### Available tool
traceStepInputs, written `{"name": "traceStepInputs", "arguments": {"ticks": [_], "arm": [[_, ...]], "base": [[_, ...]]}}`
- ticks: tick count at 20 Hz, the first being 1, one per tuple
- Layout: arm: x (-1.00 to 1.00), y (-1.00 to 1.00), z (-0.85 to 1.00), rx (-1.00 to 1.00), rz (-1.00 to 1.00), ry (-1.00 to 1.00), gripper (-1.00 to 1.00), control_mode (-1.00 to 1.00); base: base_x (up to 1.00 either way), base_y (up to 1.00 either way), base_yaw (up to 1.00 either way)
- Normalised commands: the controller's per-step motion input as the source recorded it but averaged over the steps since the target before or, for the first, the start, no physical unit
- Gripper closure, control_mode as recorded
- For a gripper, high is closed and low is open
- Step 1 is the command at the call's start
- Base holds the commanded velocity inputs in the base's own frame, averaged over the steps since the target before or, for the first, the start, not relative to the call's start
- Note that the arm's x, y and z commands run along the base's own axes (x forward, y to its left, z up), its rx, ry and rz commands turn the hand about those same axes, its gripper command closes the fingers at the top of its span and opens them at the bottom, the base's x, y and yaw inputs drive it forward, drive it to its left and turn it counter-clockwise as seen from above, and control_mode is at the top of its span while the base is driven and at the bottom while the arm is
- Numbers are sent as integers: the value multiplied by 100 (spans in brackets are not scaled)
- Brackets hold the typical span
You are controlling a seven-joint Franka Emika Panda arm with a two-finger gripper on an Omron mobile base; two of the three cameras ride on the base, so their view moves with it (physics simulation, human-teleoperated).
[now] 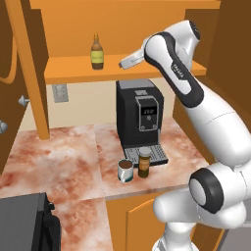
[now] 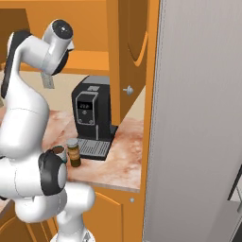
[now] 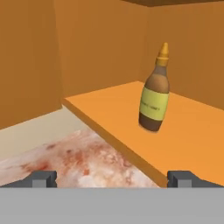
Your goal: Pick the cinnamon and honey bottle from the cabinet and place them next to the mug.
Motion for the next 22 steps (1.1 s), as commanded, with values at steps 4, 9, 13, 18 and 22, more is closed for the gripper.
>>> {"name": "traceStepInputs", "arguments": {"ticks": [4,9,13,18,22], "arm": [[15,2,10,0,2,3,-100,-100],[30,7,9,0,0,6,-100,-100],[28,12,0,0,0,1,-100,-100],[34,3,0,0,0,0,-100,-100],[34,0,0,0,0,0,-100,-100]], "base": [[0,0,0],[0,0,0],[0,0,0],[0,0,0],[0,0,0]]}}
